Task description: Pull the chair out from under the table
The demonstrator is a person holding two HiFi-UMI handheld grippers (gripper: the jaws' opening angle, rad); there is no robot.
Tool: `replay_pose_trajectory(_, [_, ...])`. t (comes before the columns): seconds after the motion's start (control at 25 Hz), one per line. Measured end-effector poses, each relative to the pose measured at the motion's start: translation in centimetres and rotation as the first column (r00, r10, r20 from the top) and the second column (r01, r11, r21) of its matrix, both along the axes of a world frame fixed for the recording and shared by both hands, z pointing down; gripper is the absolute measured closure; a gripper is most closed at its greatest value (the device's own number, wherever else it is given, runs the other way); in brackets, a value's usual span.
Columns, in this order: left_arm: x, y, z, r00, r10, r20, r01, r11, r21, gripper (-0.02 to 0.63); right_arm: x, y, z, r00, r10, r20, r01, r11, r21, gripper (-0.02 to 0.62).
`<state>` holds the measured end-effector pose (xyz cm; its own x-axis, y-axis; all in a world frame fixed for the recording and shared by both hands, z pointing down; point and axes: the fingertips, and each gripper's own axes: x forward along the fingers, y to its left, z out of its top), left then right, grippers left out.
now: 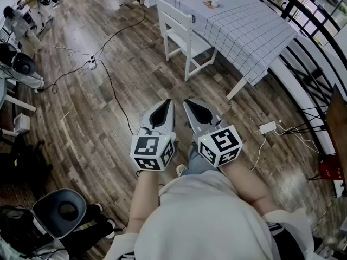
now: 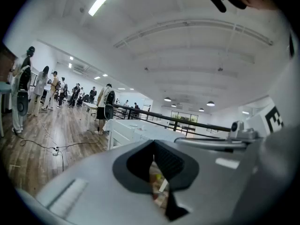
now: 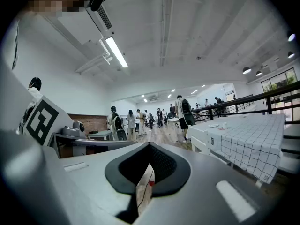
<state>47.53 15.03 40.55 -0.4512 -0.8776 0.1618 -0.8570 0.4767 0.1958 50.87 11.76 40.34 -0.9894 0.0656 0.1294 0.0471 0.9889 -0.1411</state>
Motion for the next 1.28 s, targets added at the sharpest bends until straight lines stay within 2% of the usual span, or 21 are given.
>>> replay_pose_trajectory(0.4, [0.9,0.1,-1.1,1.0,0.008,-0.019,-0.007,0.999,0.032,0.595,1.1,-0.3,-0.1,1.0,0.023,-0.005,-0.023,0.999,-0.032,0.598])
replay_pose_trajectory(0.64, [0.6,1.0,-1.5,0.999,-0.02,0.031,0.02,1.0,-0.01,0.595,0.9,0.9,-0.6,1.0,-0.007,0.012,0.007,0.999,-0.046,0.598])
replay_pose_trajectory(0.92, [-0.2,2.2,-1.2,0.999,-0.033,0.037,0.034,0.999,-0.039,0.595,0.2,2.5,-0.9,1.0,-0.015,0.024,0.016,1.0,-0.027,0.597])
replay_pose_trajectory(1.28, [-4.3,1.3,-0.7,0.999,-0.046,0.027,0.047,0.998,-0.047,0.595,-4.3,1.3,-0.2,1.0,-0.029,0.004,0.029,0.997,-0.071,0.598])
